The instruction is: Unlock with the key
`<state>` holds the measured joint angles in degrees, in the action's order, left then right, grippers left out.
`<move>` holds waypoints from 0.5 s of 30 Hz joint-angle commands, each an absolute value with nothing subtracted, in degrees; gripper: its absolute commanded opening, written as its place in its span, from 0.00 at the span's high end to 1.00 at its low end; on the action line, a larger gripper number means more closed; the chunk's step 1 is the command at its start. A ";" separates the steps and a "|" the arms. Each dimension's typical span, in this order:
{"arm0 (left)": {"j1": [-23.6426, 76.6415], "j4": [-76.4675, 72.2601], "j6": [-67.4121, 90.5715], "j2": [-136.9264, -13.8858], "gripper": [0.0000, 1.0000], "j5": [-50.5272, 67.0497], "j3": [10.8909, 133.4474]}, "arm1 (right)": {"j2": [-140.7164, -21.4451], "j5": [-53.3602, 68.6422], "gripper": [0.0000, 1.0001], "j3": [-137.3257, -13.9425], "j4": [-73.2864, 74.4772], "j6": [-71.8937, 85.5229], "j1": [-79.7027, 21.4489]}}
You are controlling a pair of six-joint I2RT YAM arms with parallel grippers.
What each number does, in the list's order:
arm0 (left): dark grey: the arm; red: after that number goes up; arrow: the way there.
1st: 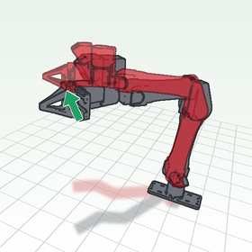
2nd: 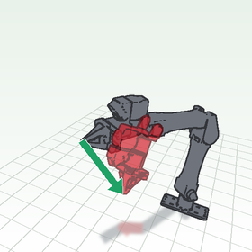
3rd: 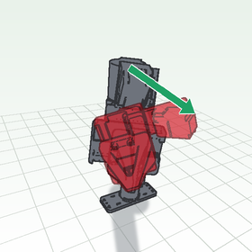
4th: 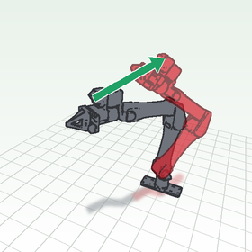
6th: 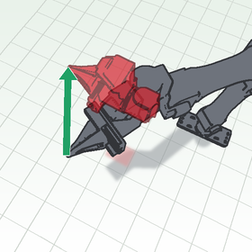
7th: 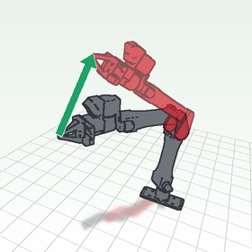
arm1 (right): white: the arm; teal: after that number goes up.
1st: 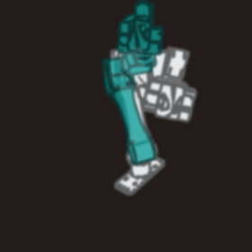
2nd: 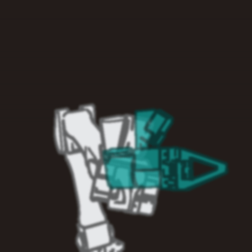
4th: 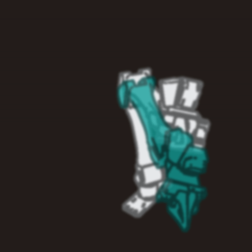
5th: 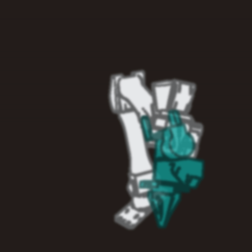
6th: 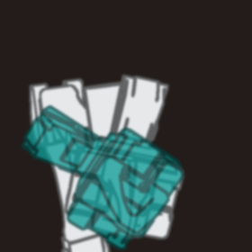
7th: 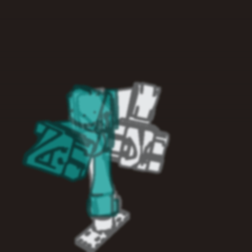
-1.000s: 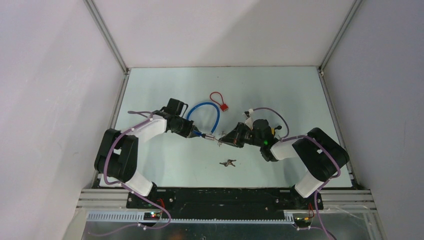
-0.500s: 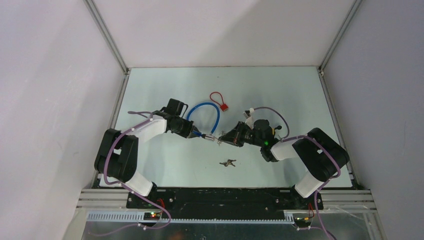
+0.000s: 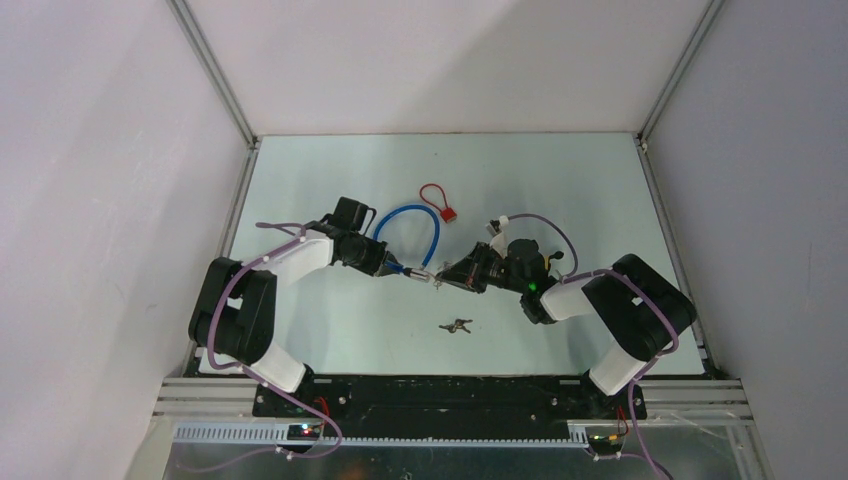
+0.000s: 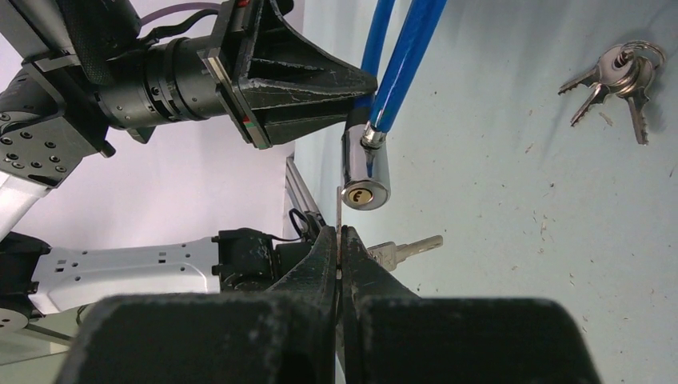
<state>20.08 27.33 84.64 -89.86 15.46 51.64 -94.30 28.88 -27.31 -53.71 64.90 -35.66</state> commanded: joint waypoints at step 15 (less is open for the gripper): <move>19.98 25.05 85.87 -86.81 1.00 17.93 51.99 | -93.55 28.12 1.00 -27.16 -54.40 64.06 -36.00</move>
